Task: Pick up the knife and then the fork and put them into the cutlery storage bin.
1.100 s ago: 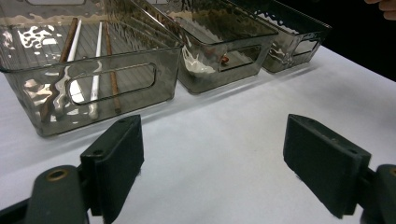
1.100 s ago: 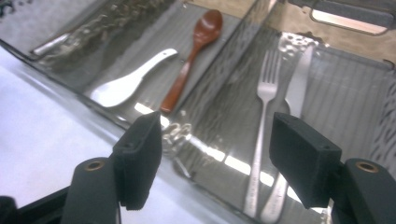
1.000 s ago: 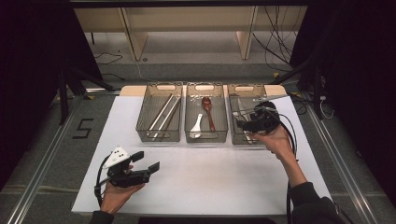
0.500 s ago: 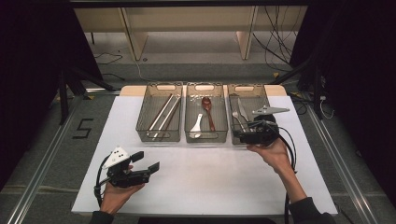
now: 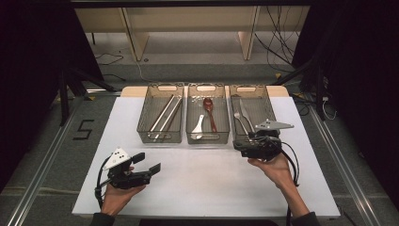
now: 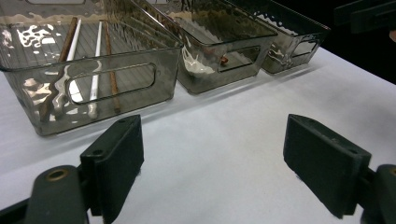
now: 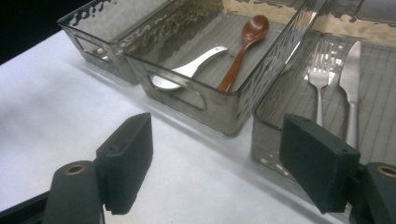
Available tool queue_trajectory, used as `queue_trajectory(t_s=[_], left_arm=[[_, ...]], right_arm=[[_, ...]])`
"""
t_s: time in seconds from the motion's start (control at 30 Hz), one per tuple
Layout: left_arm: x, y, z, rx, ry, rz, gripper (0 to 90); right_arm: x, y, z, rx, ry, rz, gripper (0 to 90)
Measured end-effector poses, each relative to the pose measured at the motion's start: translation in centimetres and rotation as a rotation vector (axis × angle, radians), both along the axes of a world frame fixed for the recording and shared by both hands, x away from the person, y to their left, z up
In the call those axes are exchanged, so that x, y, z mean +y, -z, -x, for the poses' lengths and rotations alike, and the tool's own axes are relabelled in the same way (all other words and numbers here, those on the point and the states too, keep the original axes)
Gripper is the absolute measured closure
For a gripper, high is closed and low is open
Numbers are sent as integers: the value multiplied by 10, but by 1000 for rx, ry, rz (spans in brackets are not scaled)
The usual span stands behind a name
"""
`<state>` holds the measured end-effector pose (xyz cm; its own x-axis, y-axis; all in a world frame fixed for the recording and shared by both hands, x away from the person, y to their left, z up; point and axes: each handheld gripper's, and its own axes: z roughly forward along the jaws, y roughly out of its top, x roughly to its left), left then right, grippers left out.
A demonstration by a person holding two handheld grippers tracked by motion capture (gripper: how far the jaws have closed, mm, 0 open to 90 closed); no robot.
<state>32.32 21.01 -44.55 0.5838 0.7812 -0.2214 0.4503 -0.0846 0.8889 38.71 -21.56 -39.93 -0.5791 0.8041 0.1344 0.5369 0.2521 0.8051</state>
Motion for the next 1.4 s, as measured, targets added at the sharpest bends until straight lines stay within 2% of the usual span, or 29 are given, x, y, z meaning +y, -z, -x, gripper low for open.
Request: queue_trajectory(t_s=[0.23, 0.3, 0.97, 1.4], left_arm=[[-1, 0, -1, 1, -4, 6, 197], [0, 0, -1, 2, -6, 7, 197], [-2, 0, 0, 8, 18, 8, 195], [-2, -1, 2, 5, 42, 14, 188]], right_arm=[[-2, 10, 15, -13, -13, -22, 258], [-3, 13, 20, -16, -19, -14, 253], [-11, 34, 65, -67, -34, -93, 243], [-14, 40, 78, -115, -33, -110, 239]])
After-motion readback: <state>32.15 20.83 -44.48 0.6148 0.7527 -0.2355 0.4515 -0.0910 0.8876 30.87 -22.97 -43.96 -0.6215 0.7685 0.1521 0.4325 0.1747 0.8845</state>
